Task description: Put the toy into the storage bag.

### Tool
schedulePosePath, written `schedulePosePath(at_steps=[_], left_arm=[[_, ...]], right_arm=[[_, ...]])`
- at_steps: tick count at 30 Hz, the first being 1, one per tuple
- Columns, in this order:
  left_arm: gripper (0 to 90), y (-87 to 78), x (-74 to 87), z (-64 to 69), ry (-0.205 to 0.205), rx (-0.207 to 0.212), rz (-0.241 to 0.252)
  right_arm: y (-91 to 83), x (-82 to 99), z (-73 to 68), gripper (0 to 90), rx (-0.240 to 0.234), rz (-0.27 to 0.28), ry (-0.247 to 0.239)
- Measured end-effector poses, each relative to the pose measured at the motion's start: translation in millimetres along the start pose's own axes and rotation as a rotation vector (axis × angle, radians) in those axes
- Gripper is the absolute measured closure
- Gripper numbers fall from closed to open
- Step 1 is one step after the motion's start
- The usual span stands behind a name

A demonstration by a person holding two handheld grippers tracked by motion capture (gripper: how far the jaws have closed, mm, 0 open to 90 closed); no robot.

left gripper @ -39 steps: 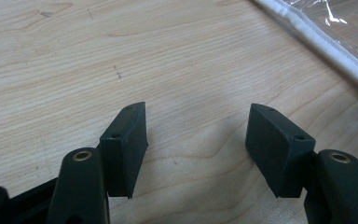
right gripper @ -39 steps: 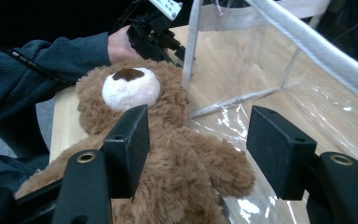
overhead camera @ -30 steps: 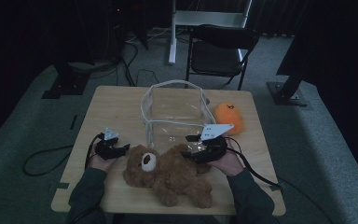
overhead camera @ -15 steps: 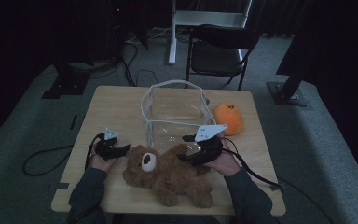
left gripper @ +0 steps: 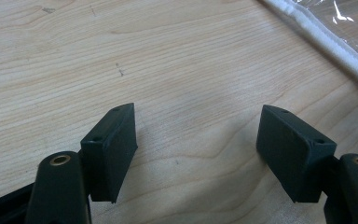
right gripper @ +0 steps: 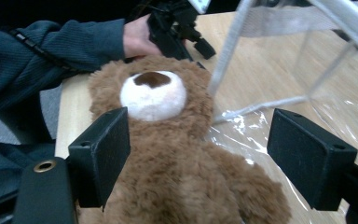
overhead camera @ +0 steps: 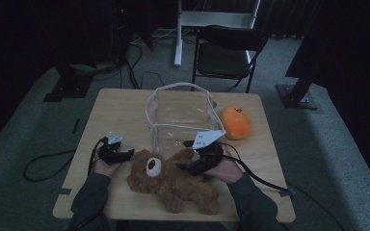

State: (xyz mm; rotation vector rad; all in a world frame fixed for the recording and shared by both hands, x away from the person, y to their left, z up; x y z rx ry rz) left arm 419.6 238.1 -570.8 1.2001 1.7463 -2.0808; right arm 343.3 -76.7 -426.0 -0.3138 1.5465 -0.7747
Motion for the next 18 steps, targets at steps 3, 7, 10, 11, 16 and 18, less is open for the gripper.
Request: schedulePosePath(at_steps=[3, 7, 10, 11, 16, 18], left_arm=[[29.0, 0.0, 0.0, 0.0, 0.0, 0.0, 0.0], [28.8, 0.0, 0.0, 0.1, 0.001, 0.001, -0.001], [28.8, 0.1, 0.0, 0.1, 0.001, 0.001, 0.0], [28.8, 0.1, 0.0, 0.1, 0.001, 0.001, 0.0], [28.7, 0.0, 0.0, 0.1, 0.001, 0.001, -0.001], [28.7, 0.0, 0.0, 0.1, 0.001, 0.001, -0.001]], right_arm=[[2.4, -4.7, -2.9, 21.3, -0.008, -0.003, -0.025], [1.0, -12.0, 0.2, 20.7, 0.002, 0.006, -0.026], [0.8, -20.5, -0.5, 19.6, -0.014, 0.019, -0.033], [2.1, -23.3, -0.6, 19.5, -0.024, 0.015, -0.038], [7.6, -30.2, -0.2, 18.1, -0.035, 0.019, -0.04], [11.5, -28.5, 1.4, 16.6, -0.04, 0.01, -0.027]])
Point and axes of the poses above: each handheld gripper's, and its own axes: y roughly forward along the jaws, x roughly out of its underside, z roughly to its right, the point moved 4 cm from there along y, roughly forward along the jaws, and after that the axes turned 5 degrees about -z, right-handed, at the moved point
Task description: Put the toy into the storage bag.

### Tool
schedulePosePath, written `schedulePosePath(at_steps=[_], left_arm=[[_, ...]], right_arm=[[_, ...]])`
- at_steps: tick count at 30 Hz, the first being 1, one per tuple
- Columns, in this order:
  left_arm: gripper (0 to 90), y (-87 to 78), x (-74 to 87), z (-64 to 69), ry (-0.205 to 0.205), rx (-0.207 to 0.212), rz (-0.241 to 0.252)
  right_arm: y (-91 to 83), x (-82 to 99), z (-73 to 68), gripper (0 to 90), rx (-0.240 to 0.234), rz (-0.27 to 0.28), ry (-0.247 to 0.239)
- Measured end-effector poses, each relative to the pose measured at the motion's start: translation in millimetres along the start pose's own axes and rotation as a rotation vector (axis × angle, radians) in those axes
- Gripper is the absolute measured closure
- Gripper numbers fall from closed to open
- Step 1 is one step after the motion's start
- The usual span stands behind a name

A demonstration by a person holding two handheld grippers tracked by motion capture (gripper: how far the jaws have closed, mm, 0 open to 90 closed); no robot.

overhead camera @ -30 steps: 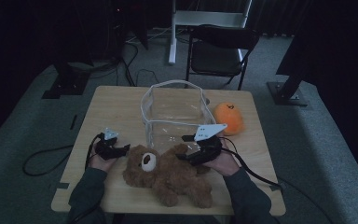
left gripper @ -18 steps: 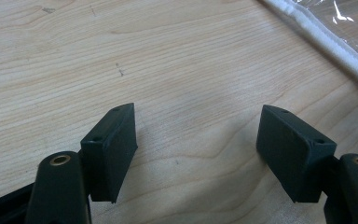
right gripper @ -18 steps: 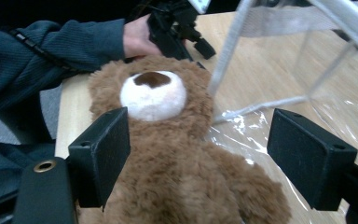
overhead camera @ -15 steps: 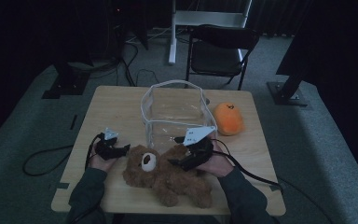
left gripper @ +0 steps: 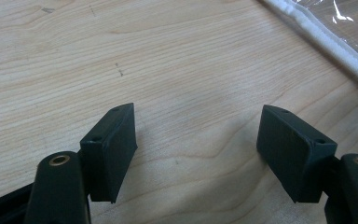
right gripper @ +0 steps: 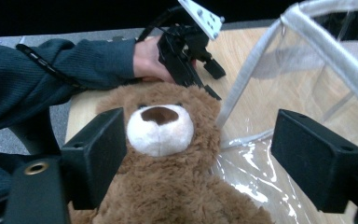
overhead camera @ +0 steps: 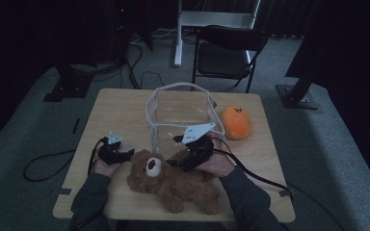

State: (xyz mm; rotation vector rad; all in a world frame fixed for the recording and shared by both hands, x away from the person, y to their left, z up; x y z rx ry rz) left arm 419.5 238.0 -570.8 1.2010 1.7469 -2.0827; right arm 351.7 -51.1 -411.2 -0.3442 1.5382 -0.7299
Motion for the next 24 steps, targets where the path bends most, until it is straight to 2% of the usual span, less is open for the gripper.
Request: schedulePosePath(at_steps=[3, 6, 19, 24], left_arm=[[28.7, 0.0, 0.0, 0.0, 0.0, 0.0, 0.0], [28.7, 0.0, 0.0, 0.1, 0.0, 0.0, 0.0], [28.6, 0.1, -0.1, 0.2, -0.001, -0.001, -0.001], [28.5, 0.1, 0.0, 0.2, -0.002, -0.003, -0.001]], right_arm=[[7.0, 3.2, -0.1, 16.2, -0.005, -0.022, 0.004], [14.6, 5.4, -2.1, 16.8, -0.022, -0.039, -0.013], [44.7, 16.4, -10.5, 16.9, -0.081, -0.084, -0.008], [57.2, 23.4, -13.9, 16.8, -0.109, -0.12, -0.003]])
Point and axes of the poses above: each handheld gripper's, and its own axes: y roughly forward along the jaws, x roughly out of its underside, z roughly to its right, the point moved 4 cm from there along y, roughly forward along the jaws, and after that the axes turned 5 degrees about -z, right-handed, at the moved point
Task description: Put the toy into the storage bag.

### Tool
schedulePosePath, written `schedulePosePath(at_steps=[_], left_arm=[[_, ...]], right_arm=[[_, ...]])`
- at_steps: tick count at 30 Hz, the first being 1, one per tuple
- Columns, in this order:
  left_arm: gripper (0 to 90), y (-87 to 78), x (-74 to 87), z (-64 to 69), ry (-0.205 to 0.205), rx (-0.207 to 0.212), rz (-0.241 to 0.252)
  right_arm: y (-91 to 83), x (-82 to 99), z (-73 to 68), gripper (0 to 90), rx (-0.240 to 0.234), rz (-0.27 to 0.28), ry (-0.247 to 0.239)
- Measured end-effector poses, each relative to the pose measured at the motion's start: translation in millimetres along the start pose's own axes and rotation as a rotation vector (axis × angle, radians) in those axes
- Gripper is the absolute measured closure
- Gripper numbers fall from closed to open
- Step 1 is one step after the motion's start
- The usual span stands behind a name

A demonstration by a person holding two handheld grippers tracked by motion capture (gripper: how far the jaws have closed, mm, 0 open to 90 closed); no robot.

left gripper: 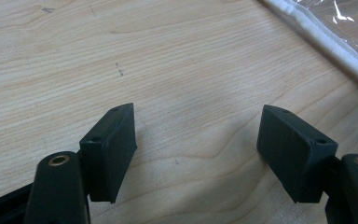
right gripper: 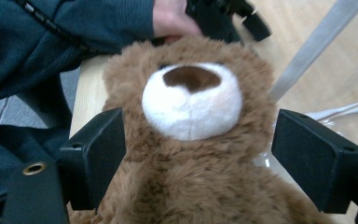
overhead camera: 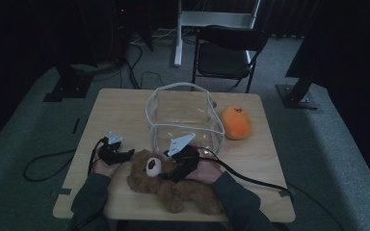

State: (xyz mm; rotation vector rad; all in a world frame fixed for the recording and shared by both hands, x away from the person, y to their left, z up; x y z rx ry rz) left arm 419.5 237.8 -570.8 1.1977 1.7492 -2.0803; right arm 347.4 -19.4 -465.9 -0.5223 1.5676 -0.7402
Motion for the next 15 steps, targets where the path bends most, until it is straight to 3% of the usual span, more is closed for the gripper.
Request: schedulePosePath(at_steps=[15], left_arm=[[28.4, 0.0, 0.0, 0.1, 0.0, 0.0, -0.001]], right_arm=[[37.8, 17.4, 3.0, 14.9, -0.023, -0.167, -0.004]])
Point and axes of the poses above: each handheld gripper's, and its own axes: y roughly forward along the jaws, x roughly out of its underside, z roughly to its right, the point moved 4 cm from there along y, roughly forward along the jaws, and after that the axes turned 5 degrees about -z, right-handed, at the moved point
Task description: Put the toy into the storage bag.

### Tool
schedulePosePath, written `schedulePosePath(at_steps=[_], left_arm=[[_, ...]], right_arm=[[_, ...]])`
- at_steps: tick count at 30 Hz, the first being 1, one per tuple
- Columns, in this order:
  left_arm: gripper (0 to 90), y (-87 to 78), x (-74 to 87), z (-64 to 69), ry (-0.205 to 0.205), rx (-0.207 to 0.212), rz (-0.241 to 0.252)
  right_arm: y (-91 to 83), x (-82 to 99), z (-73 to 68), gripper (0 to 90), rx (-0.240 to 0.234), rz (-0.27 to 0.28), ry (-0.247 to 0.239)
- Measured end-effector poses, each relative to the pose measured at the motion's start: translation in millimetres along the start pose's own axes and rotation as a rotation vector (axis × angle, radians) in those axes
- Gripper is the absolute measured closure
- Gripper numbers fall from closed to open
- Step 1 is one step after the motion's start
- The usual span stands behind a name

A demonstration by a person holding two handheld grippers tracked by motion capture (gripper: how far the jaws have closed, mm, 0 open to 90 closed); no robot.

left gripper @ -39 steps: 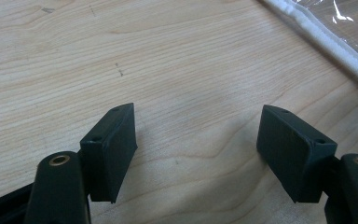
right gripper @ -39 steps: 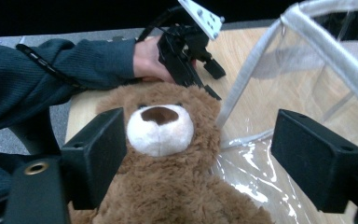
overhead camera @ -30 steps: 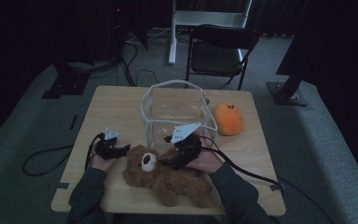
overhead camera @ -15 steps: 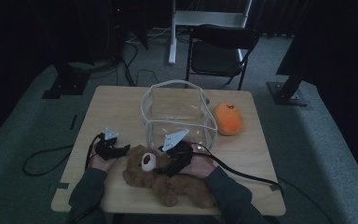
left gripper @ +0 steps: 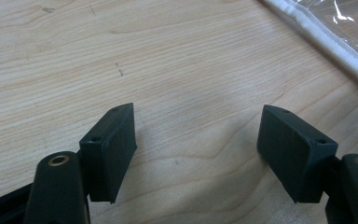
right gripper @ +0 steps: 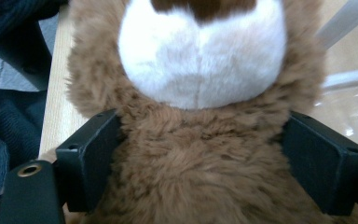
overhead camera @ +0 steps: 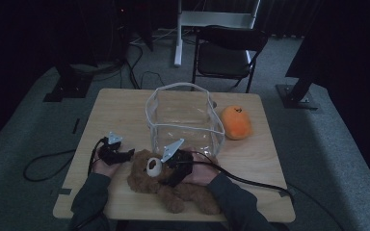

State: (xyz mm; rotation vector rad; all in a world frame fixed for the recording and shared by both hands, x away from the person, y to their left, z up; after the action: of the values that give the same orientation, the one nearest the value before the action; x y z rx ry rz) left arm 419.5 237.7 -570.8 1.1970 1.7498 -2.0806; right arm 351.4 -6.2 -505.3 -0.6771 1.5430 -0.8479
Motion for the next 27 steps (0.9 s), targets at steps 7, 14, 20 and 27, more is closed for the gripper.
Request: schedulePosePath(at_steps=[7, 14, 20, 27], left_arm=[[28.2, 0.0, 0.0, 0.2, 0.0, -0.001, -0.002], [27.8, 0.1, 0.0, 0.7, -0.001, -0.002, -0.002], [27.8, 0.1, 0.1, 0.9, -0.003, -0.004, -0.002], [27.8, 0.1, 0.0, 0.9, -0.003, -0.004, -0.002]], right_arm=[[17.7, 1.4, 0.8, 11.6, -0.057, -0.044, 0.011], [25.3, 0.8, -3.7, 10.2, -0.037, -0.05, -0.012], [42.0, -6.8, -12.6, 9.1, 0.045, -0.146, -0.071], [42.5, -7.2, -8.8, 13.0, 0.033, -0.132, -0.043]])
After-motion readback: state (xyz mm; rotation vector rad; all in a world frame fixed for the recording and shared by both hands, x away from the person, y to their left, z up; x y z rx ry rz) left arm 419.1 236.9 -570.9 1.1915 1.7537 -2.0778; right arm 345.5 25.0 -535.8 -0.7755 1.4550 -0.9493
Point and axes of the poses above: each handheld gripper's, and its own axes: y roughly forward along the jaws, x roughly out of its underside, z roughly to its right, the point moved 4 cm from there along y, roughly forward along the jaws, and after that the axes turned 5 degrees about -z, right-handed, at the moved point
